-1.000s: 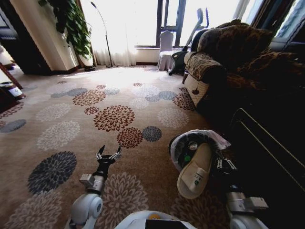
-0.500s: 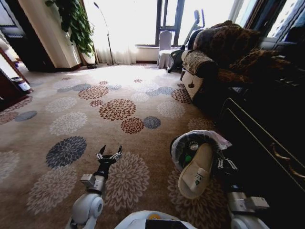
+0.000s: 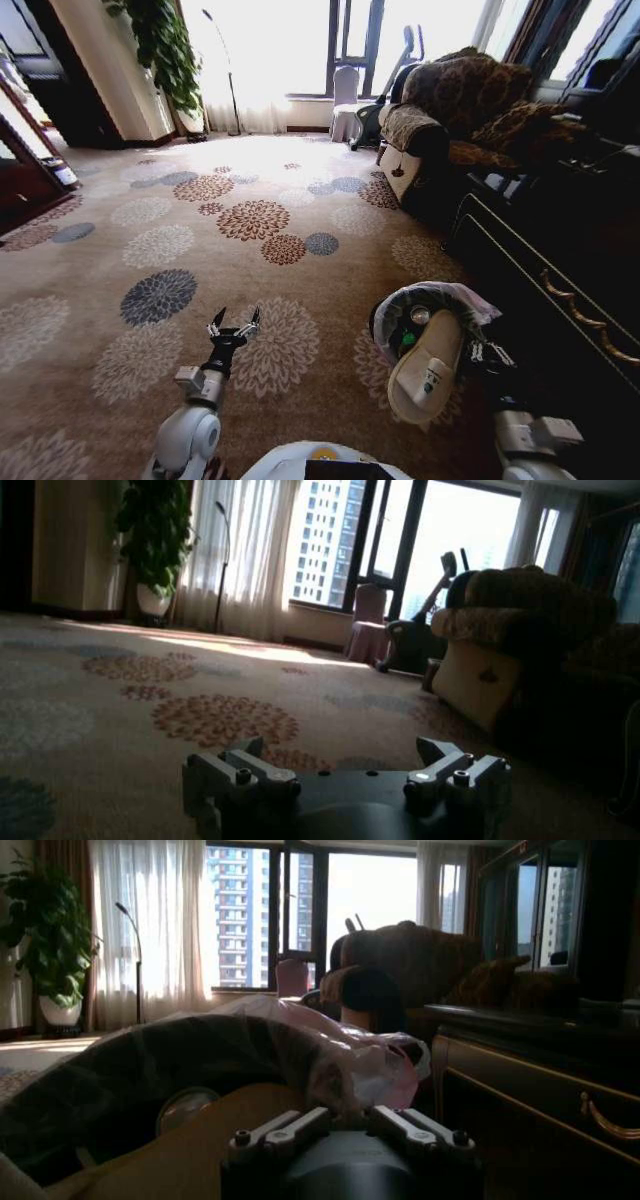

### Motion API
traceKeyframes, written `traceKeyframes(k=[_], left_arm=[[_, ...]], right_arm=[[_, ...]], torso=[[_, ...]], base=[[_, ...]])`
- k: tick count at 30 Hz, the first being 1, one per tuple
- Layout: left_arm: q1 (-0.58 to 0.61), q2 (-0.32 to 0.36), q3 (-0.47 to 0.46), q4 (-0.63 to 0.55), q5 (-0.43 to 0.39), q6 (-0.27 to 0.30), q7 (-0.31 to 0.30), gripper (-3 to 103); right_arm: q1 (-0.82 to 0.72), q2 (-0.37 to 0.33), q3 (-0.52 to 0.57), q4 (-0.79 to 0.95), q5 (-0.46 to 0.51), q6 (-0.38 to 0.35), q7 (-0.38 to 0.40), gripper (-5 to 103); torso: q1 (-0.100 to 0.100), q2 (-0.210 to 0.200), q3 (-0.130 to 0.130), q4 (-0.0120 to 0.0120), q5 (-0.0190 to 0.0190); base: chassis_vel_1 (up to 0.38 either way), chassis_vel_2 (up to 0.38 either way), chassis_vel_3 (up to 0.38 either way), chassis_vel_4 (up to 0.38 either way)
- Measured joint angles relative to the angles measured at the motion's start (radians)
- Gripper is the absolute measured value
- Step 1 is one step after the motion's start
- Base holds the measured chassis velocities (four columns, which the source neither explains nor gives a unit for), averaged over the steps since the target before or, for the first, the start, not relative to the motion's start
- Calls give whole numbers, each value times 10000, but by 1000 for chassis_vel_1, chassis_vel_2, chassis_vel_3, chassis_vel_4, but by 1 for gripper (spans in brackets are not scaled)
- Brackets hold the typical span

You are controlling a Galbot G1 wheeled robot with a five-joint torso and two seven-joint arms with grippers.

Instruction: Pick up the trash from the ground and place it into the trash bin.

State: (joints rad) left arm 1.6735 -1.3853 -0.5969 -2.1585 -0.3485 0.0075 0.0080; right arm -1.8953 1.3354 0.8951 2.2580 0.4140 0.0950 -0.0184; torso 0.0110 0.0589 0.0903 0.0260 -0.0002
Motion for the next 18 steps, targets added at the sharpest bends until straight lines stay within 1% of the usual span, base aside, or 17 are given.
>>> traceKeyframes(k=[2,3,4,6,8,10,11,12,13,16,18], left_arm=[[23,6,-28,45,1,-30,0,100],[23,6,-28,45,1,-30,0,100],[35,28,-45,98,1,-52,0,100],[28,45,-39,207,4,-88,-2,100],[22,41,-23,232,12,-95,-2,100],[0,3,73,284,45,-102,-4,100],[0,3,73,284,45,-102,-4,100],[-16,-13,115,324,70,-108,-6,100],[-62,-44,211,432,111,-137,-7,100],[-117,-65,311,552,135,-164,-12,100],[-175,-72,423,674,152,-203,-16,100]], right_arm=[[-125,-180,360,-203,248,-280,-1,0],[-125,-180,360,-203,248,-280,-1,0],[-185,-275,623,-281,483,-574,-2,0],[-291,-428,1143,-413,900,-974,8,0],[-355,-471,1330,-469,1034,-1034,2,0],[-731,-625,1995,-781,1515,-1081,-4,0],[-731,-625,1995,-781,1515,-1081,-4,0],[-849,-678,2199,-947,1634,-1072,-1,0],[-1078,-786,2582,-1358,1861,-1041,2,0],[-1314,-877,2848,-1809,2148,-1103,14,0],[-1408,-925,2937,-2273,2258,-1208,5,0]], torso=[[-1,0,-1,0,9],[-1,0,-1,0,9],[-3,0,-3,-1,9],[-6,0,-6,-4,-4],[-6,0,-6,-4,1],[-6,0,-5,0,4],[-6,0,-5,0,4],[-5,0,-5,0,1],[-6,0,-5,-1,6],[-6,0,-5,-7,0],[-6,0,-5,-7,4]], base=[[0,0,0,0],[0,0,0,0],[0,0,0,0],[0,0,0,0],[0,0,0,0],[0,0,0,0],[0,0,0,0],[0,0,0,0],[0,0,0,0],[0,0,0,0],[0,0,0,0]])
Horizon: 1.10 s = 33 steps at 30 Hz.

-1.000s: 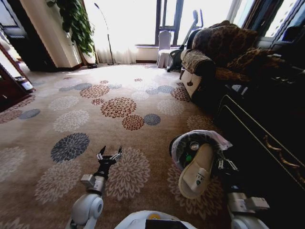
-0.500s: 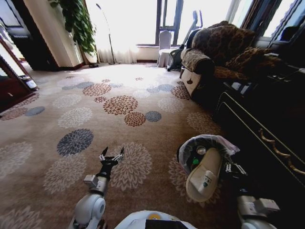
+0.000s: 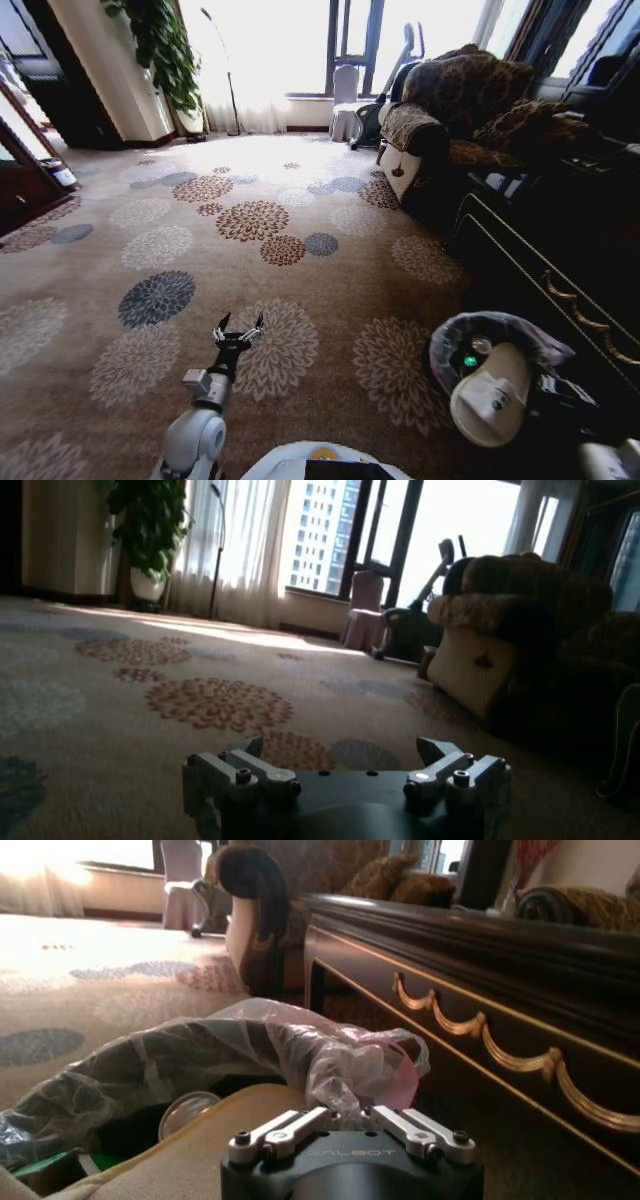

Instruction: Pick up the trash from the ground and place it into the trash bin.

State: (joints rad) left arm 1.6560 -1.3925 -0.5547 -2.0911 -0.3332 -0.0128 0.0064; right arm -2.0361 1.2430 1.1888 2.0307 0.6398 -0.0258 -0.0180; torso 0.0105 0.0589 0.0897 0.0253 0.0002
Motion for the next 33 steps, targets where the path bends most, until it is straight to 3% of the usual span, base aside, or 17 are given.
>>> traceKeyframes(k=[5,11,28,33], left_arm=[[-126,-56,237,286,57,-57,-10,100],[-284,-81,546,508,203,-76,-14,100],[-342,-512,577,824,470,-151,-31,100],[-395,-508,629,900,529,-129,-33,100]], right_arm=[[116,9,55,-679,1,-308,-1,0],[580,-445,29,-2122,369,-1077,-2,0],[668,-875,16,-3764,1304,-1476,4,-2],[417,-769,237,-3381,1793,-1713,2,14]], torso=[[0,0,0,6,-4],[0,0,0,6,4],[0,1,0,3,-5],[0,1,1,7,3]], base=[[0,0,0,0],[0,0,0,0],[0,0,0,0],[0,0,0,0]])
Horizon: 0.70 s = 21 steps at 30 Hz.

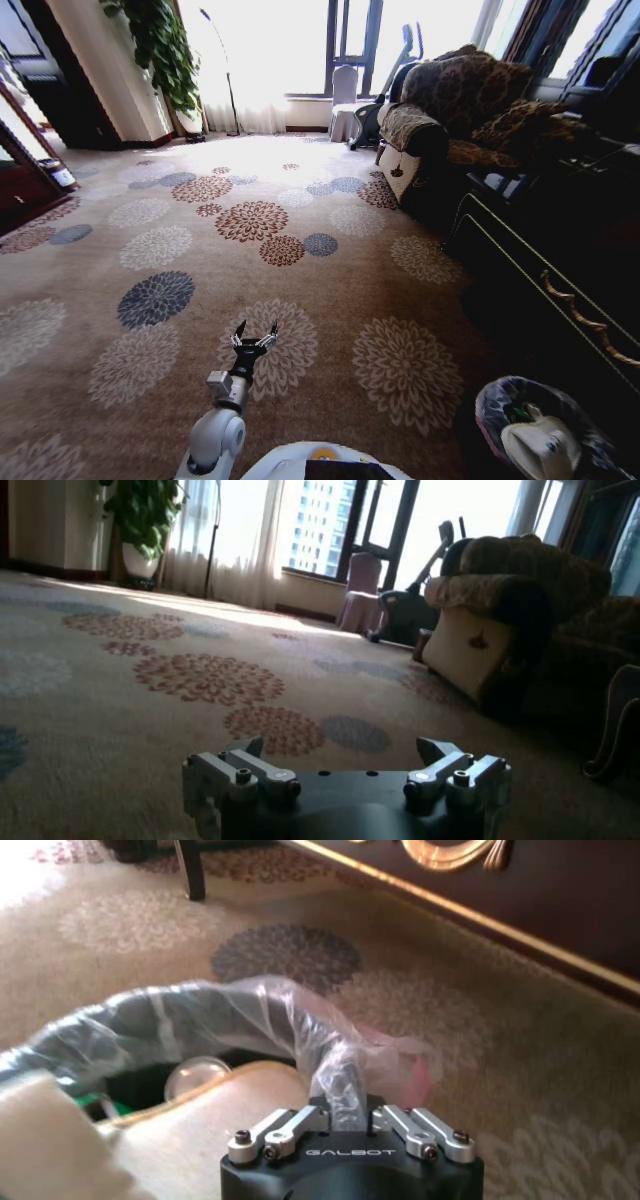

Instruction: Pick up the trash from the ground and place it into the trash bin.

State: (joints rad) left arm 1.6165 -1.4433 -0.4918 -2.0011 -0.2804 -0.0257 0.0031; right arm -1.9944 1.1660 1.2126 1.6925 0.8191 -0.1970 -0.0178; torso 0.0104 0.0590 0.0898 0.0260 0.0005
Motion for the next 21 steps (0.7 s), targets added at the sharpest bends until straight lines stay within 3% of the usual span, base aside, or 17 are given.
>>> traceKeyframes(k=[6,8,10,11,14,16,20,21], left_arm=[[-20,-15,57,61,18,7,0,100],[-34,-12,60,74,17,6,0,100],[-65,30,61,95,2,0,0,100],[-65,30,61,95,2,0,0,100],[-105,113,42,137,-20,-22,-4,100],[-122,129,41,158,-21,-35,-4,100],[-151,170,108,234,-13,-97,-11,100],[-151,170,108,234,-13,-97,-11,100]], right_arm=[[-781,475,573,1021,289,-151,-3,41],[-855,565,633,1130,287,-149,-4,41],[-1220,905,825,1467,179,-18,-5,52],[-1220,905,825,1467,179,-18,-5,52],[-1546,1321,1000,1591,-772,591,-5,70],[-1583,1441,1061,1568,-1178,893,-6,70],[-1750,1999,1343,1616,-2211,1905,-9,90],[-1750,1999,1343,1616,-2211,1905,-9,90]], torso=[[0,0,0,-2,-7],[0,0,0,-1,-5],[0,0,0,-2,-7],[0,0,0,-2,-7],[0,0,-1,-4,-6],[0,0,-1,-2,-6],[0,0,0,-3,-5],[0,0,0,-3,-5]], base=[[0,0,0,0],[0,0,0,0],[0,0,0,0],[0,0,0,0],[0,0,0,0],[0,0,0,0],[0,0,0,0],[0,0,0,0]])
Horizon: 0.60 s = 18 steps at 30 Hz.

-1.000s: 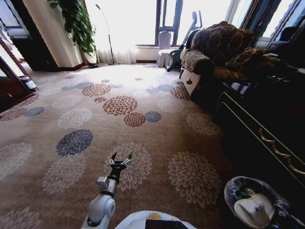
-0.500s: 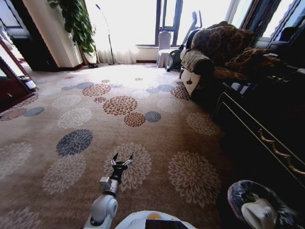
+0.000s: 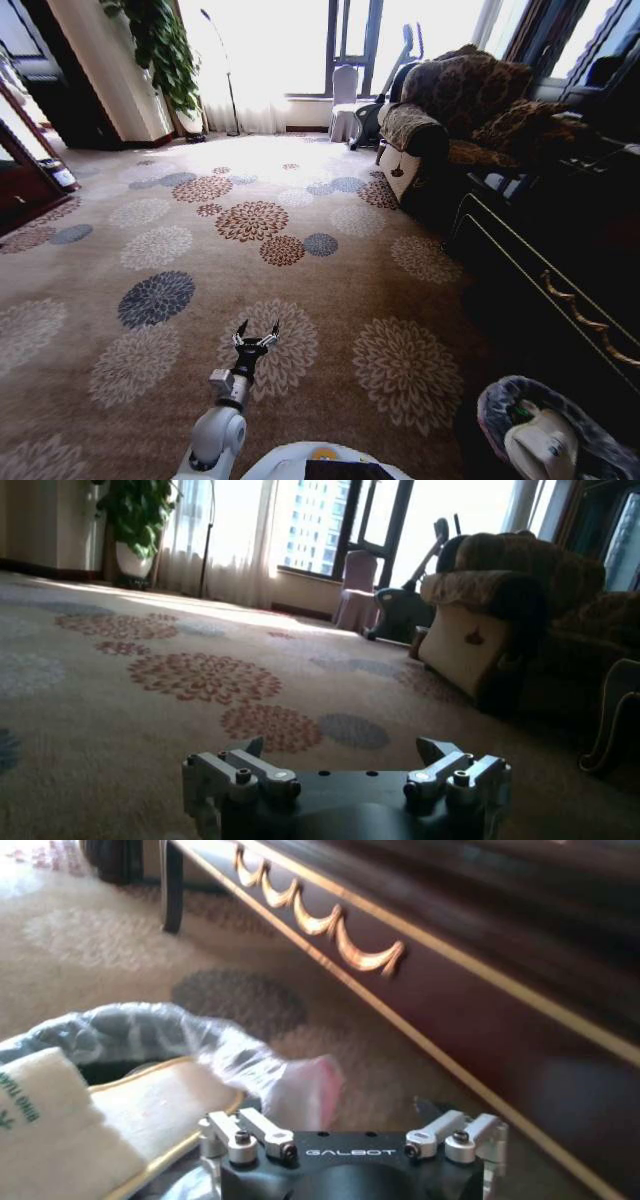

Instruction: Pick up the trash from the ground and place it into the trash bin.

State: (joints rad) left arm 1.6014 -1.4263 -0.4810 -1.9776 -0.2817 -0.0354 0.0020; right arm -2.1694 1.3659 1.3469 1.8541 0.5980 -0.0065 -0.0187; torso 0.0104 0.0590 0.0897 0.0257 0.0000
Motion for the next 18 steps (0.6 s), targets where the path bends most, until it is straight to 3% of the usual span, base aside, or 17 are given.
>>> traceKeyframes(k=[2,6,13,18], left_arm=[[1,0,29,0,27,-5,-5,100],[-28,69,83,43,87,-5,-81,100],[118,4,20,-40,208,-13,-106,100],[184,-42,-46,-107,256,-54,-113,100]], right_arm=[[-35,285,302,148,-411,448,-1,99],[-35,609,721,375,-1001,955,0,100],[10,680,1102,675,-1133,1014,-2,100],[140,476,1407,-191,-1424,1092,-1,100]], torso=[[0,0,0,0,0],[0,0,0,0,1],[0,0,0,2,-1],[0,0,0,-1,2]], base=[[0,0,0,0],[0,0,0,0],[0,0,0,0],[0,0,0,0]])
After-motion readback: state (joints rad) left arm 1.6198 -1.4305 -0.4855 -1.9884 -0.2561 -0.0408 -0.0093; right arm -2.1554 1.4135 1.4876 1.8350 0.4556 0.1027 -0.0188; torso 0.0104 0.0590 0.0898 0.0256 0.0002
